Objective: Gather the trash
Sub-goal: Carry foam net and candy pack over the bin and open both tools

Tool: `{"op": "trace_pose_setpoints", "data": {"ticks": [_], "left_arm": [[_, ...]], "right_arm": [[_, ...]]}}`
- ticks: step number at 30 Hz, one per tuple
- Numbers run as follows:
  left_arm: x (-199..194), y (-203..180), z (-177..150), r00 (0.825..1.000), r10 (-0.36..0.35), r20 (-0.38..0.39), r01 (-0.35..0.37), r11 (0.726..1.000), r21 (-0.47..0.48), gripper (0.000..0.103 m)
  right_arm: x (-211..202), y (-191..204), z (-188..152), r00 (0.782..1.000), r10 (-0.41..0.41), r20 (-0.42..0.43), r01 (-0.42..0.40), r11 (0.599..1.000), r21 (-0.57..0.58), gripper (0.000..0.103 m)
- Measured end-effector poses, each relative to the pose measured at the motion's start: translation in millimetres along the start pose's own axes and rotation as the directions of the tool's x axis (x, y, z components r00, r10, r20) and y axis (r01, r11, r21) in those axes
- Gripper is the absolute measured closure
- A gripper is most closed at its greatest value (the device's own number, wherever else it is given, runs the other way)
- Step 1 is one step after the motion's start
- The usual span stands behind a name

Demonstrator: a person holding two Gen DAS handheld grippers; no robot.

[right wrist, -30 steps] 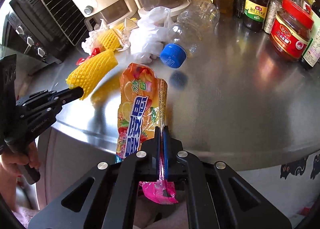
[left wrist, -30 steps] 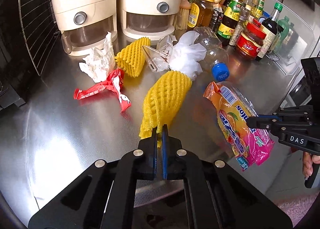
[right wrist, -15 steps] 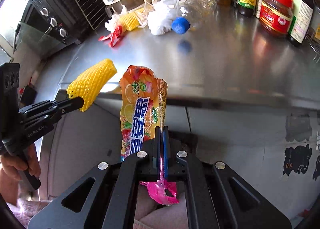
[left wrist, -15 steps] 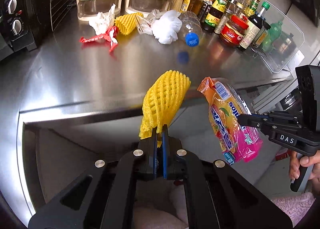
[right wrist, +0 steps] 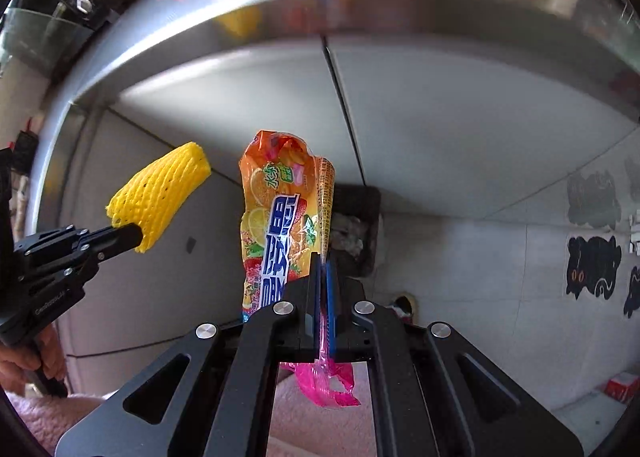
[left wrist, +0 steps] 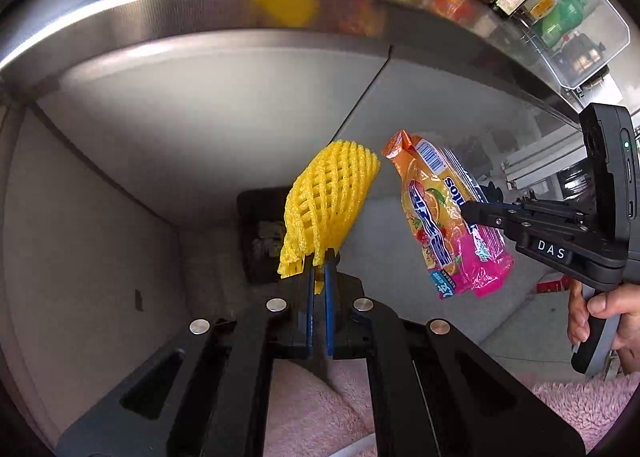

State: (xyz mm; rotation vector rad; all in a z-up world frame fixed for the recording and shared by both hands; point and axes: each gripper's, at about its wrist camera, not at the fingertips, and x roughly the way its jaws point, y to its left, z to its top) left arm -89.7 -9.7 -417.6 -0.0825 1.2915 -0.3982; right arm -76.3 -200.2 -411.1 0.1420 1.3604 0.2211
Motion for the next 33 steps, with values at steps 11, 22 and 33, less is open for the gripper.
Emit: {"op": "trace_pose_setpoints", "data": {"ticks": [11, 22, 33], "left_arm": [[98, 15, -6, 0.994, 0.019, -0.110, -0.023, 0.999, -0.038, 0.100], [162, 32, -9, 0.984, -0.002, -0.177, -0.015, 0.996, -0.093, 0.100], [200, 37, -2, 0.981, -0.022, -0.192, 0.004, 0.996, -0.094, 0.099]], "right_arm": [[108, -26, -5, 0.995, 0.010, -0.100, 0.000, 0.995, 0.101, 0.099], [177, -25, 11, 0.987, 0.014, -0.158, 0.013, 0.985, 0.171, 0.099], [220, -34, 16, 0.980, 0.018, -0.199, 0.026, 0.975, 0.219, 0.099]]}}
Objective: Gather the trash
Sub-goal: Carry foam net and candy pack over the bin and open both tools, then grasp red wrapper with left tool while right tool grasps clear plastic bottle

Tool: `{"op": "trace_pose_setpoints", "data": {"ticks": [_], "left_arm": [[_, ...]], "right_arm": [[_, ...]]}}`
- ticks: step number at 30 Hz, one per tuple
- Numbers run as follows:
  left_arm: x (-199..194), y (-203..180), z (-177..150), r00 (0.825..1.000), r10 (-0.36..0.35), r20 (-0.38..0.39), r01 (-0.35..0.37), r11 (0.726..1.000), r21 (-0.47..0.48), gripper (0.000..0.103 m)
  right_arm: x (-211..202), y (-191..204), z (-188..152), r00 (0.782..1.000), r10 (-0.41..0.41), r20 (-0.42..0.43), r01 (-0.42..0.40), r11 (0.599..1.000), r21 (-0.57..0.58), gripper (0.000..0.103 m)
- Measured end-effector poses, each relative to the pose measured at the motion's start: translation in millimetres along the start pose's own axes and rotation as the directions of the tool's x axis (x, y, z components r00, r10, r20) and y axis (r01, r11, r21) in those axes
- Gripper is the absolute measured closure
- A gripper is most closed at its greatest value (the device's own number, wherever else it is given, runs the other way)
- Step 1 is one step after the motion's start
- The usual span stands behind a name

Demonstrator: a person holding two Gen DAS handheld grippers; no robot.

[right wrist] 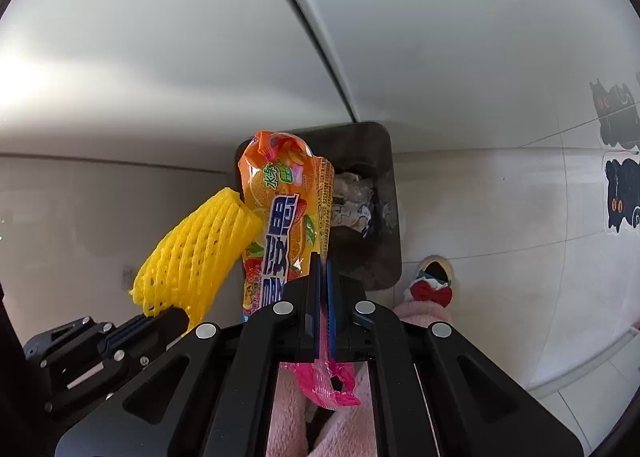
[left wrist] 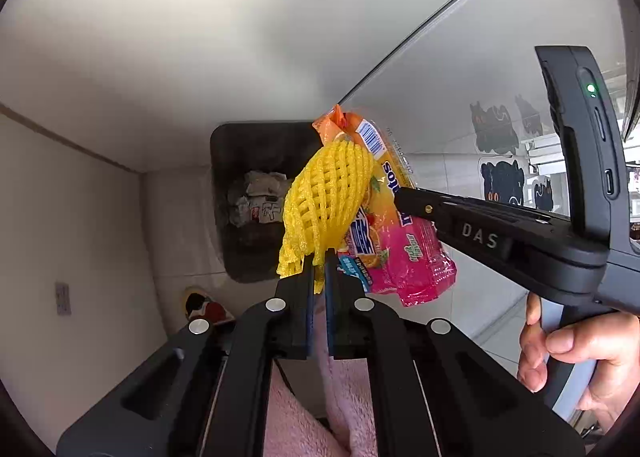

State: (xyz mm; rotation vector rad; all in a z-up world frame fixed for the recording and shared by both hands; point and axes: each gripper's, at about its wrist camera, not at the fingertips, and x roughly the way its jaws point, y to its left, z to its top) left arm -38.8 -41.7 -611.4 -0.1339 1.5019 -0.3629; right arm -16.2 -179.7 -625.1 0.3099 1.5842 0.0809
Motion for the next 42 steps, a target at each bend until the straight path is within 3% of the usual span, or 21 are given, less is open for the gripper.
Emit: {"op": "trace_pose_setpoints", "data": {"ticks": [2, 7, 9, 10, 11, 15, 21, 30, 35, 42], "left_arm": [[3, 1, 2, 1.000, -0.001, 0.002, 0.001, 1.000, -0.003, 0.098], [2, 3, 4, 1.000, -0.002, -0.007, 0.002, 1.000, -0.001, 0.077], [-2, 2, 5, 1.000, 0.004, -0.004, -0.004, 1.000, 0.000, 0.071], [-4, 3, 5, 1.000, 0.007, -0.001, -0.007, 1.000, -0.001, 0.068], [-5, 2, 5, 1.000, 0.012, 0.001, -0.012, 1.000, -0.003, 0.066], [-13, 4, 6, 1.000, 0.030, 0.001, -0.030, 1.000, -0.009, 0.046], [-47, -4, 8, 0.998, 0.060, 0.031, -0.061, 0.998, 0.020, 0.026], [-124, -22, 5, 0.991, 0.073, 0.115, -0.080, 0.995, 0.058, 0.010], [-175, -27, -2, 0.981, 0.072, 0.181, -0.082, 0.995, 0.050, 0.008], [-254, -30, 2, 0.938, 0.080, 0.338, -0.095, 0.995, 0.028, 0.008]], "right_arm": [[5, -1, 4, 1.000, -0.002, -0.007, 0.002, 1.000, 0.003, 0.097], [6, -4, 9, 1.000, 0.008, -0.014, -0.007, 0.999, 0.031, 0.093], [7, -4, 12, 1.000, 0.008, -0.007, -0.008, 0.999, 0.034, 0.073], [5, -3, 12, 1.000, 0.011, -0.001, -0.011, 0.999, 0.034, 0.041], [2, -2, 13, 1.000, 0.011, 0.015, -0.011, 0.999, 0.035, 0.032], [-11, 4, 14, 0.999, -0.015, 0.041, 0.014, 1.000, 0.021, 0.028], [-47, 10, 15, 0.996, -0.040, 0.076, 0.041, 0.999, -0.004, 0.006], [-128, 26, -2, 0.986, -0.077, 0.147, 0.089, 0.993, -0.077, 0.003], [-185, 34, -20, 0.975, -0.081, 0.207, 0.105, 0.989, -0.109, 0.003], [-264, 39, -29, 0.939, -0.064, 0.337, 0.111, 0.986, -0.122, 0.003]]}}
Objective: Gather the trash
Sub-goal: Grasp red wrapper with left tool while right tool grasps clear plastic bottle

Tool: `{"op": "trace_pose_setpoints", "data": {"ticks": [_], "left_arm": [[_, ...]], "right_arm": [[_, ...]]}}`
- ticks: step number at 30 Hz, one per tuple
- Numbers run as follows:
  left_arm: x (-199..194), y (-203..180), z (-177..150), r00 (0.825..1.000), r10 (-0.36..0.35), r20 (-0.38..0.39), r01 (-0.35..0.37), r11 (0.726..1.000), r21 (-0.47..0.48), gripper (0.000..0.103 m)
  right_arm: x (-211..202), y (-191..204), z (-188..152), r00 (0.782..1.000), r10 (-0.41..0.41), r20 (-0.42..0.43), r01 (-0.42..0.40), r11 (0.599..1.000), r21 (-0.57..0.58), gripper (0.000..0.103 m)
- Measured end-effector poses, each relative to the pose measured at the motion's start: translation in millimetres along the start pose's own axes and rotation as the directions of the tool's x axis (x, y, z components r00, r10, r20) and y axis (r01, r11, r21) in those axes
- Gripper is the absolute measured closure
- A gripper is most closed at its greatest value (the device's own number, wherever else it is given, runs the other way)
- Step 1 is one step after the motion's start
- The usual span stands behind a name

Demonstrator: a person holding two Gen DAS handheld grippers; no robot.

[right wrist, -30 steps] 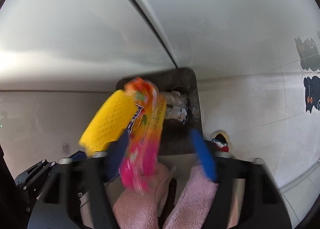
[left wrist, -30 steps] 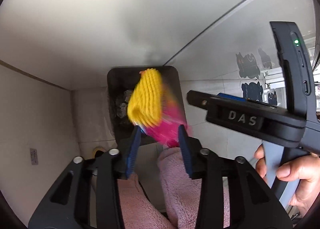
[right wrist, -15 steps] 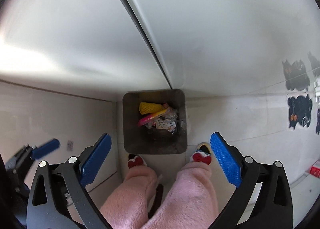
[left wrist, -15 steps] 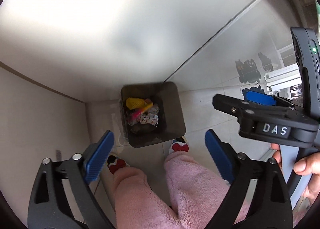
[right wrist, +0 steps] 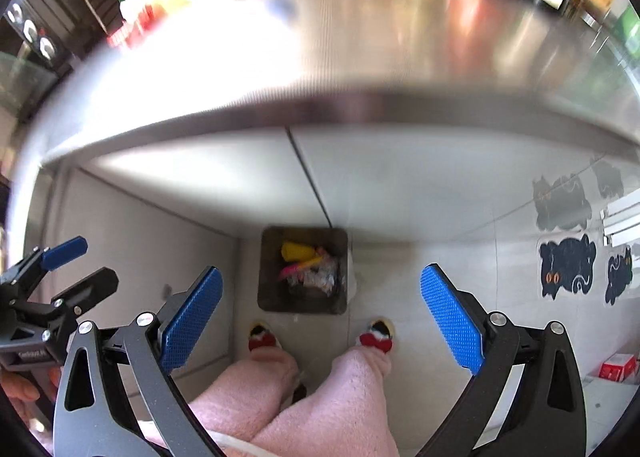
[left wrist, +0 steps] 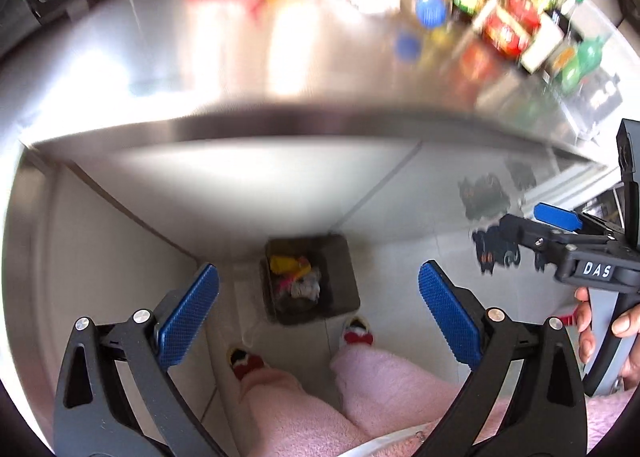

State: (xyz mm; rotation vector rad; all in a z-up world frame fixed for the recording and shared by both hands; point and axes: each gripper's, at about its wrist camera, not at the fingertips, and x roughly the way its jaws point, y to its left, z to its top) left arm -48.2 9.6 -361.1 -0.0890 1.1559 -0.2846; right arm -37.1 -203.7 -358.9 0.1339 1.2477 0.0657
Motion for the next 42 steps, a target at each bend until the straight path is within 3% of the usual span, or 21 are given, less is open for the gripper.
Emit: {"op": "trace_pose_setpoints", "data": {"ticks": [9, 13, 20, 24, 26, 29, 36, 38, 42], "left_arm": [[-52, 13, 69, 0.989, 0.011, 0.144, -0.007, 1.000, -0.024, 0.008], [-52, 16, 103, 0.982, 0.051, 0.183, -0.053, 0.999, 0.007, 0.008], [-32, 31, 155, 0.979, 0.063, 0.193, -0.069, 0.997, 0.026, 0.010], [-15, 39, 178, 0.983, 0.060, 0.173, -0.067, 0.997, 0.038, 0.026], [-6, 40, 186, 0.984, 0.068, 0.165, -0.076, 0.996, 0.043, 0.031], [4, 45, 195, 0.985, 0.074, 0.156, -0.082, 0.996, 0.042, 0.034], [27, 56, 204, 0.990, 0.078, 0.117, -0.083, 0.996, 0.043, 0.050], [35, 59, 206, 0.992, 0.078, 0.103, -0.082, 0.996, 0.038, 0.051], [46, 60, 208, 0.995, 0.058, 0.077, -0.061, 0.997, 0.037, 0.070]], "right_arm": [[-54, -2, 70, 0.985, 0.001, 0.173, -0.003, 1.000, 0.016, 0.003], [-59, -5, 104, 0.978, -0.010, 0.208, 0.005, 1.000, 0.024, 0.003], [-52, -8, 163, 0.973, 0.002, 0.233, -0.021, 0.997, 0.076, 0.003], [-41, -6, 198, 0.972, 0.004, 0.233, -0.027, 0.995, 0.097, 0.010], [-32, -4, 214, 0.976, 0.021, 0.216, -0.045, 0.993, 0.106, 0.029], [-15, -1, 232, 0.984, 0.043, 0.176, -0.063, 0.992, 0.108, 0.040], [7, 5, 248, 0.990, 0.044, 0.137, -0.060, 0.991, 0.117, 0.042], [16, 4, 250, 0.994, 0.041, 0.106, -0.054, 0.991, 0.123, 0.042], [29, 2, 250, 0.997, 0.024, 0.071, -0.033, 0.992, 0.125, 0.042]]}}
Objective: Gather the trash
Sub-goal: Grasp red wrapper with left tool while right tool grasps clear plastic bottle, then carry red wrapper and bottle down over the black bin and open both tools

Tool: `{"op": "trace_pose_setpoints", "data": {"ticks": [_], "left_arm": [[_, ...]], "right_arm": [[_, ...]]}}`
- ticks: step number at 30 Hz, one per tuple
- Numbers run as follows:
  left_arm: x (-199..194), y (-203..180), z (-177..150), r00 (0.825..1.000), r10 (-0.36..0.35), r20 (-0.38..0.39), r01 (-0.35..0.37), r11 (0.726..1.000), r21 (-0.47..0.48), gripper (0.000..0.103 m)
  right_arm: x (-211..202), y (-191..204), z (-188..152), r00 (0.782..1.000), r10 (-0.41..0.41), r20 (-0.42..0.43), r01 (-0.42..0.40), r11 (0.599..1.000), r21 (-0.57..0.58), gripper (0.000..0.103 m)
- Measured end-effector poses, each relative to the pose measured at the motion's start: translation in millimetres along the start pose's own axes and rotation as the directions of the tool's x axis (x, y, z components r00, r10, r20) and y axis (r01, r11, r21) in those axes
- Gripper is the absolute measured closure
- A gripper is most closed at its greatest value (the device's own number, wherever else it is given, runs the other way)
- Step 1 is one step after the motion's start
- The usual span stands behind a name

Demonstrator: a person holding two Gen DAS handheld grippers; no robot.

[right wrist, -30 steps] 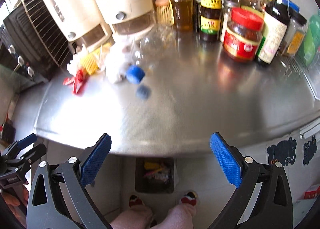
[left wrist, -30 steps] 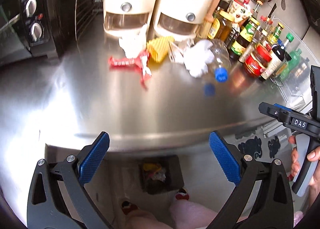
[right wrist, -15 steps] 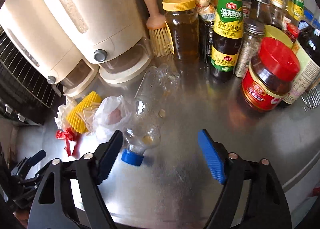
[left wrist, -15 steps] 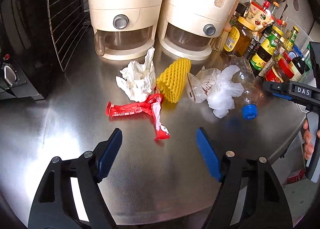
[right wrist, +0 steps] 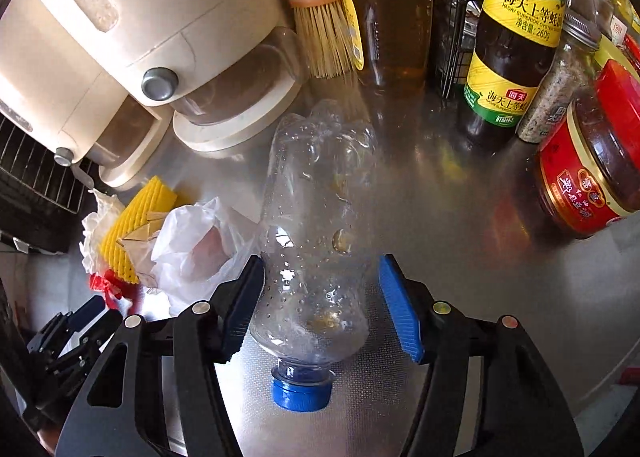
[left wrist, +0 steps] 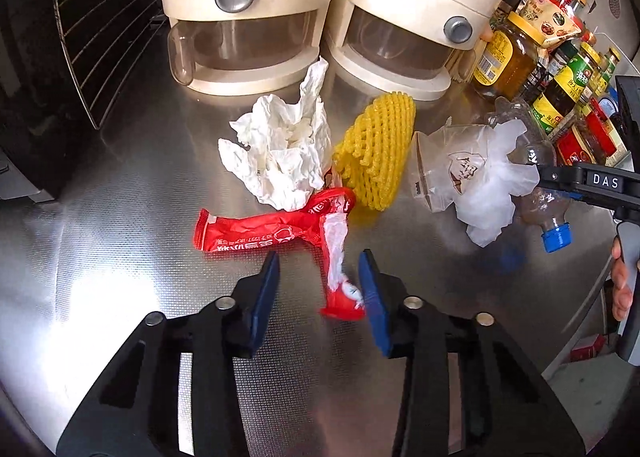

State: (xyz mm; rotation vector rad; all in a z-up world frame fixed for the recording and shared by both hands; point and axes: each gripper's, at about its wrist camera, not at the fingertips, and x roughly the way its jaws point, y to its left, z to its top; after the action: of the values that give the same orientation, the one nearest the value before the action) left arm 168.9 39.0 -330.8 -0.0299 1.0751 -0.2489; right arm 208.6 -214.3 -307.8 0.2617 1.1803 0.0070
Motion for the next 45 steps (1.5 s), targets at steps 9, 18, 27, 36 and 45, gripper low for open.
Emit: {"op": "trace_pose_setpoints", "data": {"ticks": [9, 18, 27, 36, 45], "left_arm": [[-1, -5, 0, 1.000, 0.007, 0.008, -0.007, 1.000, 0.010, 0.101], [-39, -20, -15, 0.998, 0.005, 0.063, -0.006, 1.000, 0.020, 0.101], [-85, -54, -62, 0.996, -0.037, 0.085, 0.036, 0.999, 0.015, 0.102], [-126, -82, -126, 0.996, -0.044, 0.072, 0.042, 0.999, 0.032, 0.102], [-118, -95, -205, 0.996, -0.069, -0.060, 0.070, 0.997, 0.015, 0.102]], "right_arm": [[-2, -3, -17, 0.999, -0.035, 0.010, 0.036, 0.997, -0.065, 0.049], [-35, -13, -32, 0.998, -0.026, 0.060, 0.029, 0.998, -0.062, 0.052], [-79, -22, -83, 0.992, 0.060, 0.110, -0.052, 0.996, -0.069, 0.052], [-112, -22, -159, 0.992, 0.103, 0.068, -0.094, 0.989, -0.114, 0.052], [-106, -32, -235, 0.993, 0.107, -0.047, -0.111, 0.988, -0.111, 0.052]]}}
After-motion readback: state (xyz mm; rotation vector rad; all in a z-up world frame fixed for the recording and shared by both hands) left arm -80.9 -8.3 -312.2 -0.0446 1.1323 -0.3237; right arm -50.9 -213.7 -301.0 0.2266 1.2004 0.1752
